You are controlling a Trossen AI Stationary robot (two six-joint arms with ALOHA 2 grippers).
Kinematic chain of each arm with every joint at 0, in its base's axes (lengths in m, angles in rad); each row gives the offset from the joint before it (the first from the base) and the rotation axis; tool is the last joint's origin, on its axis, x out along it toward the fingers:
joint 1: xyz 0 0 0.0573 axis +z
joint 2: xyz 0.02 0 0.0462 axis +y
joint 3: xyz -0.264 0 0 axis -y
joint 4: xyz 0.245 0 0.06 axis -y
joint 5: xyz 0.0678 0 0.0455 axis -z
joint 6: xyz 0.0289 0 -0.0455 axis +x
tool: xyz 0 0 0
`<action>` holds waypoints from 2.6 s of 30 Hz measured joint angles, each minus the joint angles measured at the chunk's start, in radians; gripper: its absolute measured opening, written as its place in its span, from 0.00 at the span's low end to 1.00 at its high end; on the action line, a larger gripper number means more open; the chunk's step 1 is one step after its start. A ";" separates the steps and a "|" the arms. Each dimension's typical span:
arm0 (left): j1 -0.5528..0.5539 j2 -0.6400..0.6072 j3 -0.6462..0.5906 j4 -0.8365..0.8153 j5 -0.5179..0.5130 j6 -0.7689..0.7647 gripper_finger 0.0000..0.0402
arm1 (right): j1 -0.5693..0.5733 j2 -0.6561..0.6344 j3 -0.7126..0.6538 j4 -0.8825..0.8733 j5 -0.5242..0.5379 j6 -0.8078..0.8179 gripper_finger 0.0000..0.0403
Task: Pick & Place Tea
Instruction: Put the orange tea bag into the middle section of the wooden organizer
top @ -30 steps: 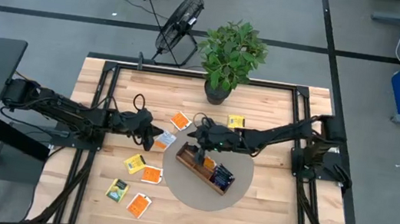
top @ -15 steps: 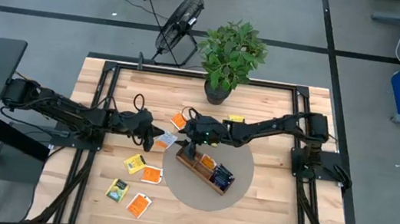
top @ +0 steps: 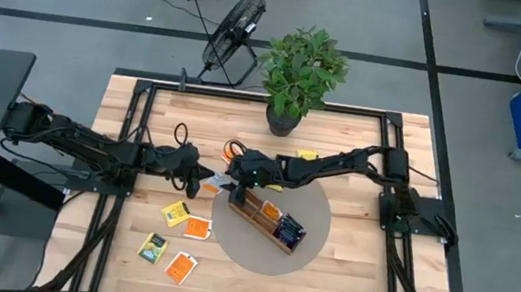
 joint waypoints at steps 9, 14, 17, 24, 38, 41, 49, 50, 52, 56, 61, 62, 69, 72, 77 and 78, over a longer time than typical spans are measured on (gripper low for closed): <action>0.000 0.000 0.000 0.009 0.004 0.005 0.00 | -0.001 0.000 -0.001 -0.019 0.008 -0.008 0.43; 0.000 0.000 0.000 0.012 0.004 0.005 0.00 | 0.000 0.000 -0.001 -0.015 0.010 -0.017 0.21; 0.000 0.000 0.000 0.018 0.004 0.005 0.00 | 0.000 0.000 -0.001 -0.013 0.010 -0.034 0.05; 0.000 -0.001 0.000 0.026 0.000 0.003 0.03 | 0.014 -0.032 -0.001 -0.044 0.030 -0.034 0.01; 0.003 -0.001 0.000 0.052 -0.069 0.072 0.34 | 0.083 -0.234 -0.001 -0.352 0.177 -0.043 0.00; 0.003 -0.001 0.000 0.053 -0.081 0.083 0.41 | 0.100 -0.284 -0.001 -0.441 0.211 -0.016 0.00; 0.003 -0.001 0.000 0.054 -0.119 0.111 0.48 | 0.163 -0.407 -0.001 -0.608 0.291 0.083 0.00; 0.003 -0.001 0.000 0.055 -0.122 0.116 0.48 | 0.171 -0.419 -0.001 -0.626 0.300 0.103 0.00; 0.004 0.000 0.000 0.058 -0.129 0.131 0.48 | 0.184 -0.435 -0.001 -0.671 0.309 0.143 0.00; 0.003 0.000 0.000 0.060 -0.140 0.160 0.48 | 0.206 -0.444 -0.002 -0.764 0.313 0.239 0.00; 0.003 0.000 0.000 0.059 -0.156 0.165 0.48 | 0.231 -0.444 -0.002 -0.823 0.308 0.316 0.00; 0.004 0.000 0.000 0.060 -0.157 0.165 0.48 | 0.236 -0.444 -0.002 -0.823 0.303 0.322 0.00; 0.004 0.000 0.000 0.059 -0.157 0.180 0.48 | 0.274 -0.445 0.070 -0.930 0.288 0.402 0.00; 0.003 0.000 0.000 0.059 -0.157 0.180 0.48 | 0.288 -0.442 0.108 -0.962 0.282 0.444 0.00; 0.003 0.000 0.000 0.059 -0.157 0.183 0.48 | 0.295 -0.393 0.160 -1.044 0.273 0.495 0.00; 0.003 0.000 0.000 0.058 -0.157 0.186 0.48 | 0.295 -0.382 0.171 -1.055 0.273 0.500 0.00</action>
